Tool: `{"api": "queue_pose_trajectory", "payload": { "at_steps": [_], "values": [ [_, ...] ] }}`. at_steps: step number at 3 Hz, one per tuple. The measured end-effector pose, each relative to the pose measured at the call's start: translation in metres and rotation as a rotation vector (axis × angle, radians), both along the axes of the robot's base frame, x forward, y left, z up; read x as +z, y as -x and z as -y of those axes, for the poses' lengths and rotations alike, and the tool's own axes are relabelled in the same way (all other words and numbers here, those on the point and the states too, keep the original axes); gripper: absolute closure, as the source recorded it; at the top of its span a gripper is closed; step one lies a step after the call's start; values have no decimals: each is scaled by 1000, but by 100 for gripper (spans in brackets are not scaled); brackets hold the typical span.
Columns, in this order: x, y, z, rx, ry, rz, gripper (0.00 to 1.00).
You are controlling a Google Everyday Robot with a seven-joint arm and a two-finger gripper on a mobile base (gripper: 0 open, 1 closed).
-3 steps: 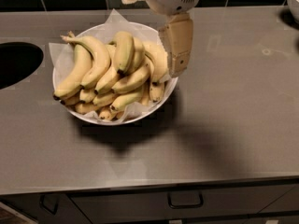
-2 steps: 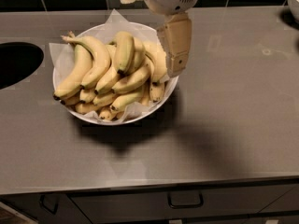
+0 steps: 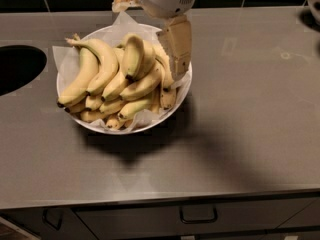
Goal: Pick banana from white bowl
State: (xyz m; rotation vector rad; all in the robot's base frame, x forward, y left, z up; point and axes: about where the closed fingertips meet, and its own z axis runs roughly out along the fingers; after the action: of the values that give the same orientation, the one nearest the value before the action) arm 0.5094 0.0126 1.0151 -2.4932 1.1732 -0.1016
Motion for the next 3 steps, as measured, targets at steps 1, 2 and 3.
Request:
{"api": "queue_pose_trajectory", "payload": {
  "at_steps": [1,2,3],
  "values": [
    [-14,-2,-6,93,-8,-23,0],
    [-24,-3,-10,162,-18,-38,0],
    [-31,-4,-15,204,-10,-52,0]
  ]
}}
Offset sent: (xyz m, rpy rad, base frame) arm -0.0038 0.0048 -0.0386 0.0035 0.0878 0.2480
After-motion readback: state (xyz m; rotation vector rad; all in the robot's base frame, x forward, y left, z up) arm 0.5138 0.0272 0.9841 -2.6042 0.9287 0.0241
